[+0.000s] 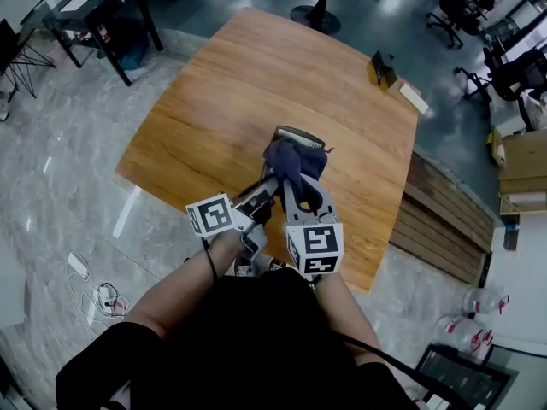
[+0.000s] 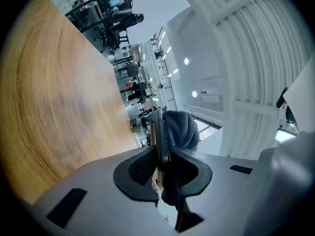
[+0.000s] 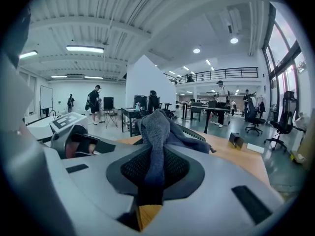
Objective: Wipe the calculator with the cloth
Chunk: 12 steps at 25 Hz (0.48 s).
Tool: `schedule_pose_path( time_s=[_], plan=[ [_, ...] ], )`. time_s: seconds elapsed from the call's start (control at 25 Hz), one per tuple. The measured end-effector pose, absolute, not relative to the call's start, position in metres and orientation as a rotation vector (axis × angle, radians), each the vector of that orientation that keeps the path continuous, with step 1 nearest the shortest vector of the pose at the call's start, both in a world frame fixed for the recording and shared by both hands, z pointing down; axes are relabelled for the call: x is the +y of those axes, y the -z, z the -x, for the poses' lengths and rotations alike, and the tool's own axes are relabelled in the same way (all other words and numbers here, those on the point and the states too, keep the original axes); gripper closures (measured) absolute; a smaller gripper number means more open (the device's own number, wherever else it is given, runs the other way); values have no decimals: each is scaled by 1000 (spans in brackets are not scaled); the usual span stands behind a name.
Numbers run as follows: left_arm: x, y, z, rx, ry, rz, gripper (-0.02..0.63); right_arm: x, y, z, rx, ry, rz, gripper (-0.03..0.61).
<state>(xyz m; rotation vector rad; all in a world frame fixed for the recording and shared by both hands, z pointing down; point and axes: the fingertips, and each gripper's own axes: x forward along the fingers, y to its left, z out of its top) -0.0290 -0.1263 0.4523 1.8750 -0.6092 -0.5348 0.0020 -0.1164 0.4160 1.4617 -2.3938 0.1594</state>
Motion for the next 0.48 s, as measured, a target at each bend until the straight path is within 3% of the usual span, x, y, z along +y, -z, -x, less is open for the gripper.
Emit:
schedule_pose_path(
  time_s=[0.48],
  plan=[
    [-115,-437,28,-533,556,-1880,548,-138,-393,-72,-2235,-88,-1726,522]
  ],
)
